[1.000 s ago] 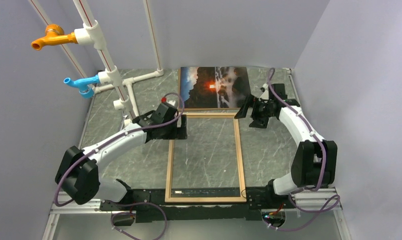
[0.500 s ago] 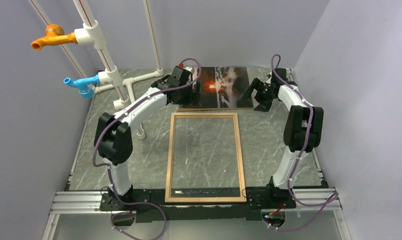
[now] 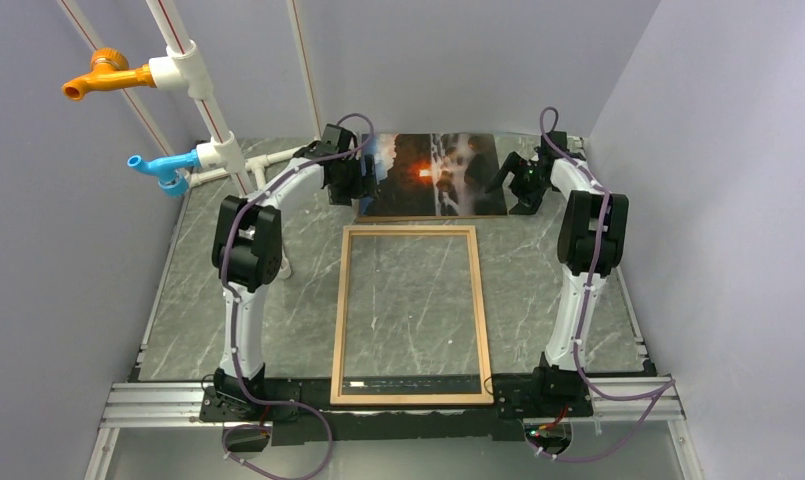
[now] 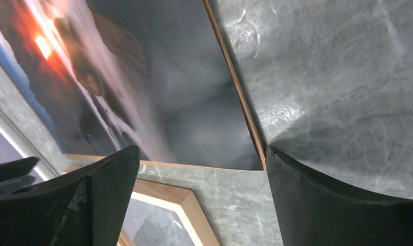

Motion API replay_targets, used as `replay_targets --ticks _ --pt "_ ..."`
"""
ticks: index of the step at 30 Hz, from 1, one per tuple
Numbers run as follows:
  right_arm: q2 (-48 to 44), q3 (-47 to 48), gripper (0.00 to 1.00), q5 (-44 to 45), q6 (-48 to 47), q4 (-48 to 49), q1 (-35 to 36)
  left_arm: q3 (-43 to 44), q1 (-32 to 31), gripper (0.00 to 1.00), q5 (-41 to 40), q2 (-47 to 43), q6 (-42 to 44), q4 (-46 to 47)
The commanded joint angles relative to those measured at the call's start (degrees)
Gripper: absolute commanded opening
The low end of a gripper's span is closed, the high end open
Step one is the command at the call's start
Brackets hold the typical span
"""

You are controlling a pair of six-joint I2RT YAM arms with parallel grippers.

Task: Put the photo into the frame
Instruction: Pick up the photo at the center of the board.

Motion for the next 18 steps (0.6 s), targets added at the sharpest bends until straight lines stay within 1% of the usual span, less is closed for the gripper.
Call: replay_targets --ticks 1,4,11,14,18 --pt "1.35 3.53 0.93 -0.50 1.21 -0.45 -0.07 3.26 0.65 0.81 3.74 2.31 -1.02 1.93" --pt "2.10 4.66 0.90 -0.47 1.10 -1.01 -0.12 4.59 0.98 0.78 4.97 4.45 -1.43 2.05" --pt "3.42 5.10 0.75 -2.26 1.44 -0.48 -0.07 5.21 1.18 0.74 5.73 7.99 -2.25 3.38" --pt "3.47 4.45 0.74 -2.39 1.52 -0.05 0.06 5.33 1.24 0.75 4.90 8.72 -2.30 2.87" --pt "2.97 3.41 0.74 -1.96 1.33 0.27 0.11 4.60 1.34 0.79 2.30 7.85 -1.76 2.52"
